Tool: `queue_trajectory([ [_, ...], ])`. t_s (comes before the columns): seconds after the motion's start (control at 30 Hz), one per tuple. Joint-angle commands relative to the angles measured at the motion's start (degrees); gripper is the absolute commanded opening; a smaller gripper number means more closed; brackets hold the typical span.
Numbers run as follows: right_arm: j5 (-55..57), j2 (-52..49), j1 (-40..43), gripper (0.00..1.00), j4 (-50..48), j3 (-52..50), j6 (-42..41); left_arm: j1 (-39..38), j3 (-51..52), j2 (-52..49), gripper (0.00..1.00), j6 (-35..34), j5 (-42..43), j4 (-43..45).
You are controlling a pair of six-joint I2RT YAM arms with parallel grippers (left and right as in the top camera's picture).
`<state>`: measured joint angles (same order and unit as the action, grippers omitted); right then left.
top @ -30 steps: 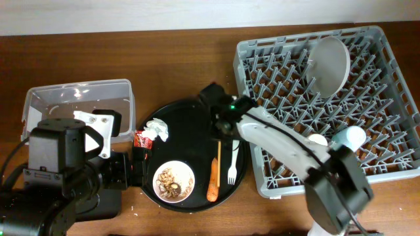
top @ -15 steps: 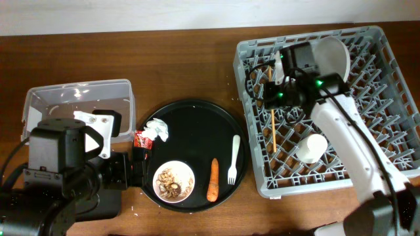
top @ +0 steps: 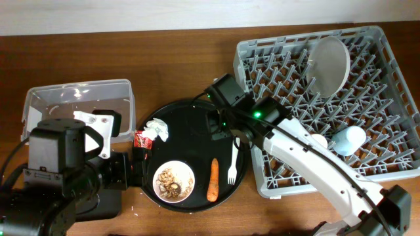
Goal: Sort waste into correct bins and load items into the dishwasher rack
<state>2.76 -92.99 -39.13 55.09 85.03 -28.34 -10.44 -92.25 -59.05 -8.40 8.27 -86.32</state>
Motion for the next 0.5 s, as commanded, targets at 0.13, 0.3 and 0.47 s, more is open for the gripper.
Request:
queue_trajectory([
  [0.13, 3.17, -10.12, 1.05, 0.52, 4.94, -1.27, -9.88, 0.15, -0.28, 0.15, 0.99, 0.13, -0.66, 0.09],
  [0.3, 2.23, -12.94, 4.79, 0.53, 4.98, -1.27, -11.58, 0.15, -0.28, 0.15, 0.99, 0.13, -0.66, 0.09],
  [0.47, 2.21, -12.94, 5.05, 0.54, 5.20, -1.27, -11.61, 0.15, -0.28, 0.15, 0.99, 0.13, -0.66, 0.09],
])
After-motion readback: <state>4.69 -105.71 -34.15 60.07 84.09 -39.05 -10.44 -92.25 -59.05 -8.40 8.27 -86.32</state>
